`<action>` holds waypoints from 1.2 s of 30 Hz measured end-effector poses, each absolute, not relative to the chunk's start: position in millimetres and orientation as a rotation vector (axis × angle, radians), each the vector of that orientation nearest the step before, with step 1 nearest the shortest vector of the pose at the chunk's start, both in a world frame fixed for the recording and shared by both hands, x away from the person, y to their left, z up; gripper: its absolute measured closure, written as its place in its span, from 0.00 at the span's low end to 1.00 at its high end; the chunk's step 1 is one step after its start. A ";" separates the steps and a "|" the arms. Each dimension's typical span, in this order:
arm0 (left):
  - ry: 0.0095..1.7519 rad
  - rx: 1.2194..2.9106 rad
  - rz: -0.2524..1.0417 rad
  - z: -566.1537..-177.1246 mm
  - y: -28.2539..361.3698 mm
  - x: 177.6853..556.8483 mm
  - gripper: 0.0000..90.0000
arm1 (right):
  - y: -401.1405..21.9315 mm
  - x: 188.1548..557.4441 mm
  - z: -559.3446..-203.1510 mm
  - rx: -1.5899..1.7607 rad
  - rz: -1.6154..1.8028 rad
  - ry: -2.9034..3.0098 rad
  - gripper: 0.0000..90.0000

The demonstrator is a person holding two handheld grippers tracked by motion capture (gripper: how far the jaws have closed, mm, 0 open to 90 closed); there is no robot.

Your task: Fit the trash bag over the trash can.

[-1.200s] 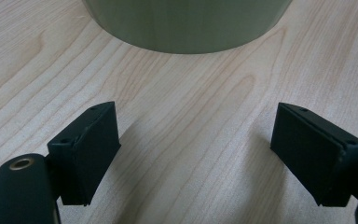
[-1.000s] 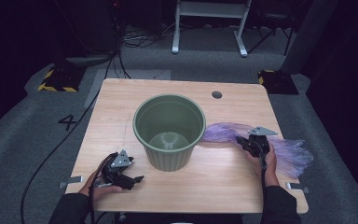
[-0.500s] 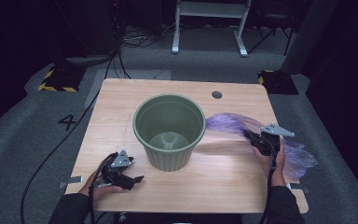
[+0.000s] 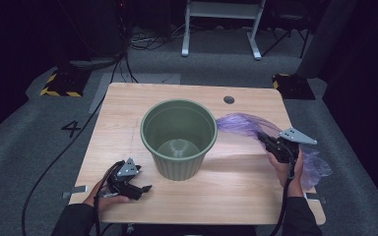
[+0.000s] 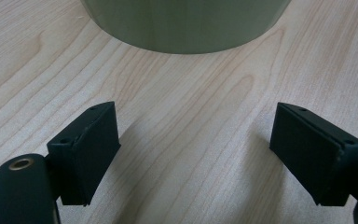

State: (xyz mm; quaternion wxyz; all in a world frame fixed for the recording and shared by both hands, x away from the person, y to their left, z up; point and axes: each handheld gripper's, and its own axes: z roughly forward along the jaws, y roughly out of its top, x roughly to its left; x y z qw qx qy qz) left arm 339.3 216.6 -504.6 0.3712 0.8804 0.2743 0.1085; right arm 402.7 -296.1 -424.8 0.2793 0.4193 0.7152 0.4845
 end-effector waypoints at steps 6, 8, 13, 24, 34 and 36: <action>0.697 2.263 0.276 -504.4 216.1 340.0 0.16 | -297.2 401.3 -416.4 1.113 1.318 1.892 1.00; 0.692 2.264 0.274 -504.5 215.4 340.7 0.16 | -299.9 400.2 -409.4 1.101 1.322 1.871 1.00; 0.692 2.266 0.277 -504.5 213.3 340.7 0.15 | -310.0 397.5 -393.1 1.100 1.359 1.818 1.00; 0.645 2.276 0.248 -504.6 199.4 349.4 0.14 | -293.0 390.7 -350.1 0.961 1.350 1.812 1.00; 0.621 2.290 0.251 -504.1 181.9 359.8 0.13 | -259.4 392.4 -332.5 0.832 1.288 1.884 1.00; 0.620 2.292 0.255 -504.2 176.6 362.3 0.11 | -256.8 392.9 -331.6 0.822 1.274 1.889 1.00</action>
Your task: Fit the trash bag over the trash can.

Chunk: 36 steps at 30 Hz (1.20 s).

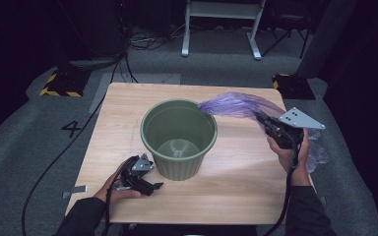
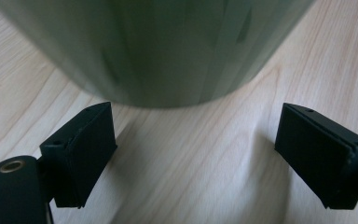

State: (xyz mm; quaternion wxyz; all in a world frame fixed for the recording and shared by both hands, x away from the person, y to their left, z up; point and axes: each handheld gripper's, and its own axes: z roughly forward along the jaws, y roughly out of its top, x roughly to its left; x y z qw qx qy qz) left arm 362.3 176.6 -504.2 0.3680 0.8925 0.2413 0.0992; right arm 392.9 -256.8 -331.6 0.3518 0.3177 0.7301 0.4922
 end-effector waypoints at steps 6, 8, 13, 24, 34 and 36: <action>0.613 2.300 0.249 -504.3 163.3 370.4 0.09 | -246.1 394.9 -327.6 0.779 1.226 1.908 1.00; 0.613 2.298 0.246 -504.4 159.1 372.3 0.09 | -244.4 395.0 -327.3 0.769 1.215 1.910 1.00; 0.599 2.303 0.240 -504.4 150.2 378.6 0.08 | -239.5 394.6 -326.0 0.745 1.166 1.905 1.00; 0.635 2.292 0.225 -498.9 166.8 377.6 0.18 | -223.0 388.8 -325.1 0.636 1.092 1.933 1.00; 0.692 2.146 0.330 -463.6 207.9 363.9 0.18 | -205.9 385.7 -324.9 0.555 1.010 1.962 1.00; 0.688 2.098 0.385 -448.2 220.3 357.6 0.18 | -202.4 385.8 -325.1 0.541 1.002 1.972 1.00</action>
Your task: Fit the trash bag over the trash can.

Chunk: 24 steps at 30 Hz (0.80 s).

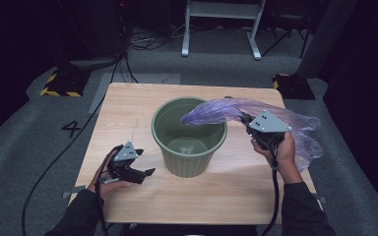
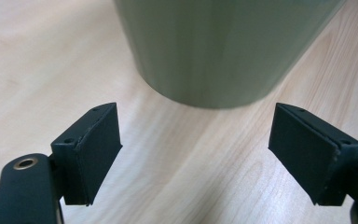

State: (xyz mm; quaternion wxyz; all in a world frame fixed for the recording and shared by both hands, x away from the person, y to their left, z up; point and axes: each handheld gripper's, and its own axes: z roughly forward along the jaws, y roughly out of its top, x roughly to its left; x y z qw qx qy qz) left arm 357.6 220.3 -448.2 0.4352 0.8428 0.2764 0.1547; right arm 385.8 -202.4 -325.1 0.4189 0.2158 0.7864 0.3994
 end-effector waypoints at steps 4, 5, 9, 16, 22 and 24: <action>0.683 2.030 0.423 -430.7 232.8 352.5 0.18 | -197.2 386.2 -325.7 0.524 0.992 1.989 1.00; 0.679 2.013 0.430 -425.3 235.4 351.2 0.19 | -195.3 386.5 -326.1 0.520 0.983 1.994 1.00; 0.654 1.962 0.459 -404.6 240.2 348.9 0.20 | -189.5 387.2 -327.2 0.501 0.963 2.010 1.00; 0.594 1.912 0.490 -369.9 233.7 351.4 0.22 | -180.2 387.3 -326.4 0.463 0.933 2.029 1.00; 0.568 1.904 0.491 -355.9 221.4 356.7 0.23 | -177.4 386.8 -325.9 0.443 0.936 2.044 1.00; 0.546 1.901 0.493 -350.0 215.1 358.6 0.24 | -176.4 386.4 -325.8 0.437 0.935 2.048 1.00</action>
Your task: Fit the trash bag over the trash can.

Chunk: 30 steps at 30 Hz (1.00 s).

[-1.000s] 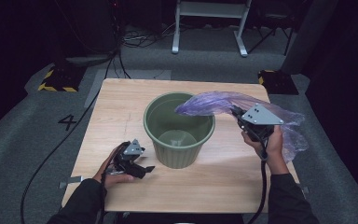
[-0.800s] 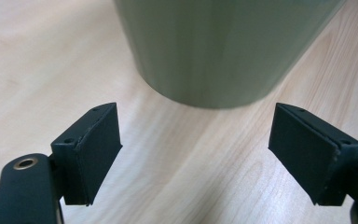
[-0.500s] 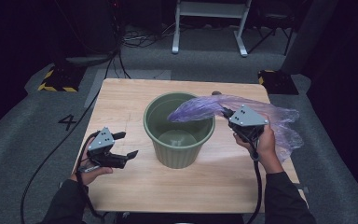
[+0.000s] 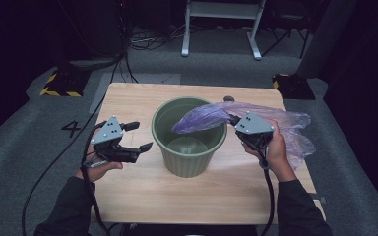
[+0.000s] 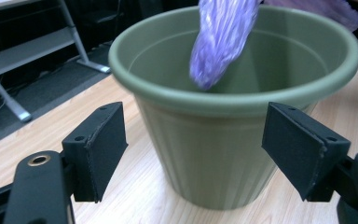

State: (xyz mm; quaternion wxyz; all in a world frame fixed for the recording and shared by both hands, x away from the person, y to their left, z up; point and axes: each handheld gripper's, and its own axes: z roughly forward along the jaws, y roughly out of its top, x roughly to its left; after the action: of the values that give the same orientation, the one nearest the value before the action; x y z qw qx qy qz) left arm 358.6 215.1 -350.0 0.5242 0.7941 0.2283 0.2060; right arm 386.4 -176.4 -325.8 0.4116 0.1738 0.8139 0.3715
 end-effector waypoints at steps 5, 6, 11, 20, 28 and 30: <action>0.519 1.894 0.489 -334.6 209.2 360.8 0.23 | -174.0 385.5 -324.5 0.424 0.930 2.055 1.00; 0.515 1.891 0.485 -331.7 207.8 361.4 0.23 | -174.0 385.5 -324.5 0.424 0.930 2.055 1.00; 0.483 1.908 0.501 -315.7 193.6 366.6 0.22 | -167.9 384.7 -323.7 0.398 0.918 2.062 1.00; 0.423 1.953 0.497 -301.9 158.9 376.5 0.18 | -158.0 382.0 -319.4 0.344 0.915 2.070 1.00; 0.386 2.050 0.521 -302.4 130.9 381.1 0.18 | -148.5 378.7 -319.3 0.289 0.912 2.086 0.99; 0.376 2.066 0.534 -303.0 124.9 382.4 0.18 | -146.2 378.1 -319.1 0.276 0.912 2.089 0.99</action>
State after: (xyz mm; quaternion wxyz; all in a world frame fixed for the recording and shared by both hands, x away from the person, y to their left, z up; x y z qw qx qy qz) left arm 382.4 124.9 -303.0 0.4683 0.8425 0.1533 0.2177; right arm 378.1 -146.2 -319.1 0.4103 0.1096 0.8296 0.3624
